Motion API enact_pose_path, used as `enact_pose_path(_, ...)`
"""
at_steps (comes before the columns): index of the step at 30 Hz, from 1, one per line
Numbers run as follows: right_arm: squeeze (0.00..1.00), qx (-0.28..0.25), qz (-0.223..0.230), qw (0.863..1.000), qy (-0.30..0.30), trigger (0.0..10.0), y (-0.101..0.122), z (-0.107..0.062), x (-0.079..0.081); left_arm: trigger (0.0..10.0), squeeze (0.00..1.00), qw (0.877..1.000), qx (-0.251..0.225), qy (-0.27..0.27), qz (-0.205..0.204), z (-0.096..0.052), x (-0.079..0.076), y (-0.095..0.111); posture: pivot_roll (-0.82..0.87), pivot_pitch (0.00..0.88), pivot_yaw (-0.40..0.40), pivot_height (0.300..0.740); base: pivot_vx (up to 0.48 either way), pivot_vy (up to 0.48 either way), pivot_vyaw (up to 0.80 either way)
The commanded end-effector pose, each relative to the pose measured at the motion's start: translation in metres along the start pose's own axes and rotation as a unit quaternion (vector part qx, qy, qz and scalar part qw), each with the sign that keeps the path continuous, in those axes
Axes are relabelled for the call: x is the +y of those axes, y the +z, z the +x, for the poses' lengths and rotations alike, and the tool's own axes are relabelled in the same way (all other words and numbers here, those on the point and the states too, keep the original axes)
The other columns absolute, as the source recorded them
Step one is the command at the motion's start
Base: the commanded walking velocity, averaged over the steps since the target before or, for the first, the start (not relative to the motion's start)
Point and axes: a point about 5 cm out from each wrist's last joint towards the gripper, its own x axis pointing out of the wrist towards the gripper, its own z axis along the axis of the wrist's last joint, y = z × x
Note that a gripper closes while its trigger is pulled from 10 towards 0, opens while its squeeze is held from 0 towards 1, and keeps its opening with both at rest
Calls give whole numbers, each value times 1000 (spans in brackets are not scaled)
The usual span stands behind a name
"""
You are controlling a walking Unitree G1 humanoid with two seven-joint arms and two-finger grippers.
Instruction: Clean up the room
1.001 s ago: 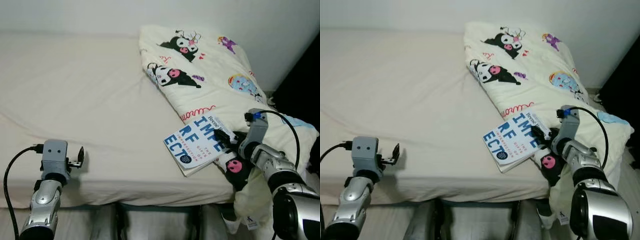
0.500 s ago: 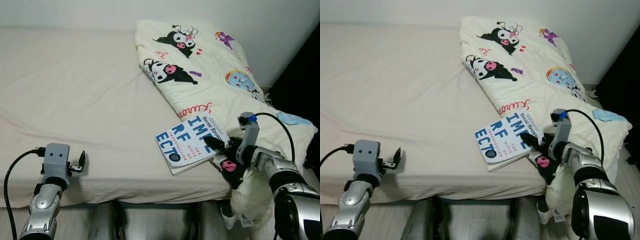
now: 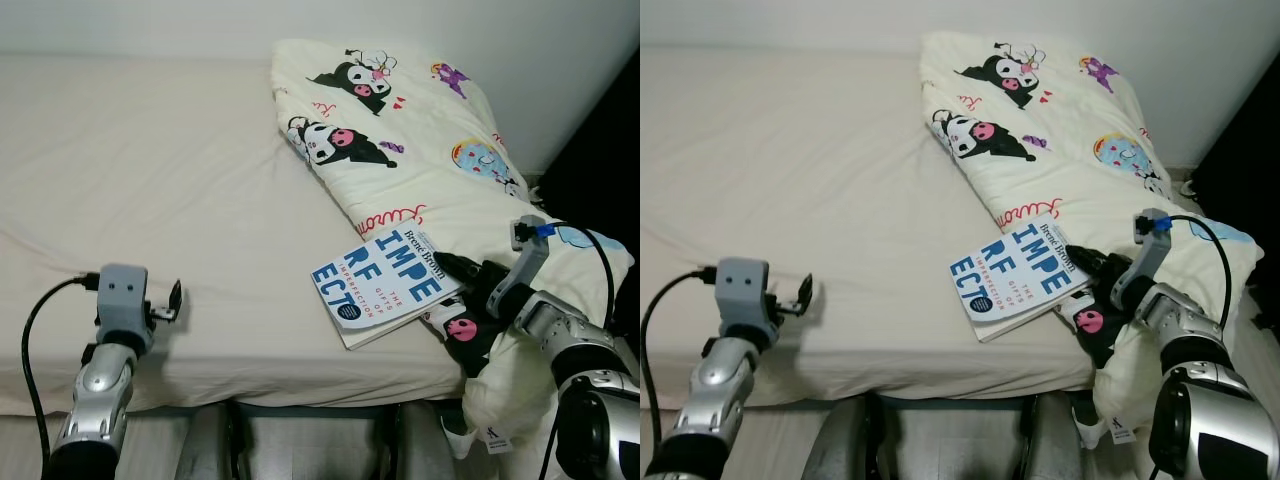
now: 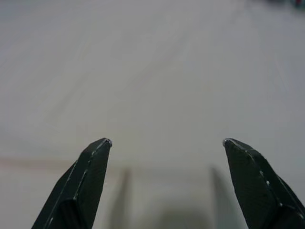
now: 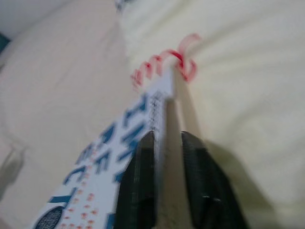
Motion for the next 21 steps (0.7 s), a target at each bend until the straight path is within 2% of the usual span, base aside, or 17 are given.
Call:
enact_pose_path(1,0,-24,-4,1000,14,0,6,-7,-2,10000,0,999,-14,-1,-30,10,-4,12,50,152,-37,530,0,0,0)
enact_pose_path(2,0,-24,-4,1000,14,0,6,-7,-2,10000,0,999,-14,-1,-30,10,-4,12,50,152,-37,530,0,0,0)
enact_pose_path(4,0,-39,-10,999,19,0,11,-10,-2,10000,0,996,-41,-20,-71,22,-13,30,40,136,-35,530,0,0,0)
enact_pose_path(5,0,-59,-12,998,21,0,17,-13,-2,10000,0,990,-63,-45,-115,32,-22,46,31,116,-31,530,0,0,0)
enact_pose_path(6,0,-59,-12,998,21,0,17,-13,-2,10000,0,990,-63,-45,-115,32,-22,46,31,116,-31,530,0,0,0)
enact_pose_path(7,0,-74,-10,997,21,0,23,-15,-2,10000,0,982,-87,-77,-151,39,-32,63,23,107,-28,530,0,0,0)
enact_pose_path(9,0,-76,-10,997,21,0,24,-16,-2,10000,0,979,-92,-87,-159,40,-34,68,23,107,-28,530,0,0,0)
enact_pose_path(10,0,-68,-15,998,7,0,23,-17,-4,10000,0,974,-98,-103,-176,41,-39,72,20,100,-25,530,0,0,0)
enact_pose_path(11,0,-56,-17,998,-26,2980,19,-17,-9,10000,0,970,-101,-120,-186,40,-44,75,19,100,-22,530,0,0,0)
enact_pose_path(14,0,-47,-18,998,-49,2980,16,-18,-12,10000,0,967,-102,-132,-193,40,-48,76,19,100,-22,530,0,0,0)
enact_pose_path(15,314,-45,-9,996,-70,10000,10,-19,-15,10000,0,964,-96,-149,-200,37,-53,73,21,100,-21,530,0,0,0)
enact_pose_path(16,1000,-46,2,996,-76,10000,3,-18,-16,10000,0,963,-86,-158,-201,32,-57,67,27,109,-21,530,0,0,0)
enact_pose_path(19,1000,-49,25,996,-68,10000,-10,-14,-12,10000,0,964,-58,-164,-201,21,-59,49,36,130,-24,530,0,0,0)
enact_pose_path(20,1000,-49,25,996,-68,10000,-10,-14,-12,10000,0,964,-58,-164,-201,21,-59,49,36,130,-24,530,0,0,0)
enact_pose_path(21,1000,-48,34,996,-66,10000,-14,-9,-9,10000,0,965,-44,-162,-201,14,-56,40,43,145,-29,530,0,0,0)
